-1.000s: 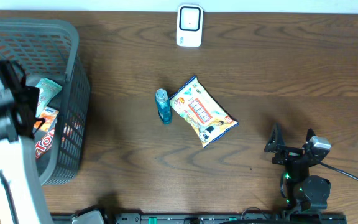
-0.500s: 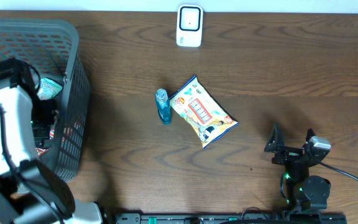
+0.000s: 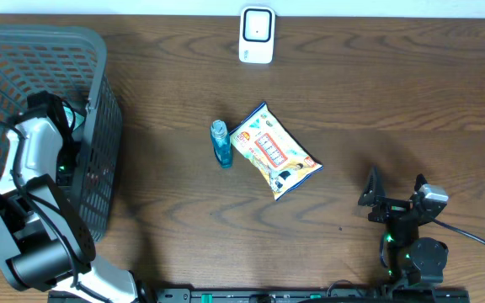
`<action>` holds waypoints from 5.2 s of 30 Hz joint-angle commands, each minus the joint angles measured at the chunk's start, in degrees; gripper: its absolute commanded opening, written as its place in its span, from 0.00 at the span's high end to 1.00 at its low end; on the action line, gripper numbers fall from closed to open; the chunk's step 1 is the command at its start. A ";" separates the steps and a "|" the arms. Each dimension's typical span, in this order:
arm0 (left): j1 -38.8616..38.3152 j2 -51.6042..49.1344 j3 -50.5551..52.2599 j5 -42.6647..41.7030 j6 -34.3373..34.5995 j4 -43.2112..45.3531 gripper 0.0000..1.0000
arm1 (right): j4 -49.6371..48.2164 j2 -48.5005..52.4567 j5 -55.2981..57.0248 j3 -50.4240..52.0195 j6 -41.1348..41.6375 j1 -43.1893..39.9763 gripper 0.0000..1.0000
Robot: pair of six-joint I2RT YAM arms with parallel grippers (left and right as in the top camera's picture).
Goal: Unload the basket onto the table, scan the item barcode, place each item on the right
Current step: 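Reach the left gripper into the basket and grasp the red TOP wafer, then lift the TOP wafer out and carry it right of the yellow bag, then open the left gripper to release the wafer on the table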
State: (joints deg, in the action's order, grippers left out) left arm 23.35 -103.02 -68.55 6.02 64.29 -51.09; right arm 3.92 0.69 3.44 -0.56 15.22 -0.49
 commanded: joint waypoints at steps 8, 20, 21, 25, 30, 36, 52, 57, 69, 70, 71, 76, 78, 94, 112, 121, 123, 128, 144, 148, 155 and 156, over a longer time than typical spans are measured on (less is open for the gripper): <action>0.09 -0.66 8.09 1.09 -4.07 11.96 0.12 | -0.02 -0.31 0.50 0.24 -0.72 0.90 0.01; 0.09 -0.66 19.80 6.49 4.20 15.58 0.92 | -0.02 -0.31 0.50 0.24 -0.72 0.90 0.01; 0.09 -0.63 20.24 6.47 4.44 15.43 0.92 | -0.02 -0.31 0.50 0.24 -0.72 0.90 0.01; 0.09 0.94 19.93 6.45 4.37 13.29 0.92 | -0.02 -0.31 0.50 0.24 -0.72 0.90 0.01; 0.09 9.62 18.27 6.45 1.27 10.36 0.93 | -0.02 -0.31 0.50 0.24 -0.72 0.90 0.01; 0.09 25.97 17.90 7.58 -2.75 10.43 0.93 | -0.02 -0.31 0.50 0.24 -0.72 0.90 0.01; 0.07 63.71 17.90 -8.94 -9.01 25.77 0.93 | -0.02 -0.31 0.50 0.24 -0.72 0.90 0.01; -0.11 70.44 17.90 -24.50 -6.93 37.73 0.93 | -0.02 -0.31 0.50 0.24 -0.72 0.90 0.01; -16.39 67.08 17.97 -39.82 -4.39 42.21 0.93 | -0.02 -0.31 0.50 0.24 -0.72 0.90 0.01; -18.88 66.03 17.97 -39.80 -5.57 42.21 0.93 | -0.02 -0.31 0.50 0.24 -0.72 0.90 0.01; -21.05 64.96 17.97 -39.60 -6.60 42.16 0.93 | -0.02 -0.31 0.50 0.24 -0.72 0.90 0.01; -35.58 55.49 17.97 -33.53 -8.79 42.86 0.93 | -0.02 -0.31 0.50 0.24 -0.72 0.90 0.01; -41.16 51.06 17.97 -29.68 -8.79 44.98 0.93 | -0.02 -0.31 0.50 0.24 -0.72 0.90 0.01; -72.04 15.34 17.97 5.95 -11.56 69.24 0.93 | -0.02 -0.31 0.50 0.24 -0.72 0.90 0.01; -75.21 -4.76 17.94 4.50 -17.62 83.32 0.93 | -0.02 -0.31 0.50 0.24 -0.72 0.90 0.01; -76.54 -4.92 17.94 4.52 -21.20 83.41 0.92 | -0.02 -0.31 0.50 0.24 -0.72 0.90 0.01; -76.54 -4.94 17.94 4.52 -21.18 83.38 0.92 | -0.02 -0.31 0.50 0.24 -0.72 0.90 0.01; -77.13 -5.49 17.94 4.52 -21.20 83.67 0.92 | -0.02 -0.31 0.50 0.24 -0.72 0.90 0.01; -79.49 -9.81 17.35 4.50 -21.22 87.62 0.72 | -0.02 -0.31 0.50 0.24 -0.72 0.90 0.01; -79.69 -9.53 16.11 1.42 -25.51 87.54 0.60 | -0.02 -0.31 0.50 0.24 -0.72 0.90 0.01; -79.21 -5.38 15.26 -0.17 -30.77 82.64 0.43 | -0.02 -0.31 0.50 0.24 -0.72 0.90 0.01; -78.97 -4.17 15.26 0.07 -31.63 81.24 0.40 | -0.02 -0.31 0.50 0.24 -0.72 0.90 0.01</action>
State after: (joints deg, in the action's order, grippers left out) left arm -56.10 -110.89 -52.12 6.50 36.86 31.59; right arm 3.90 0.69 3.44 -0.54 15.22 -0.49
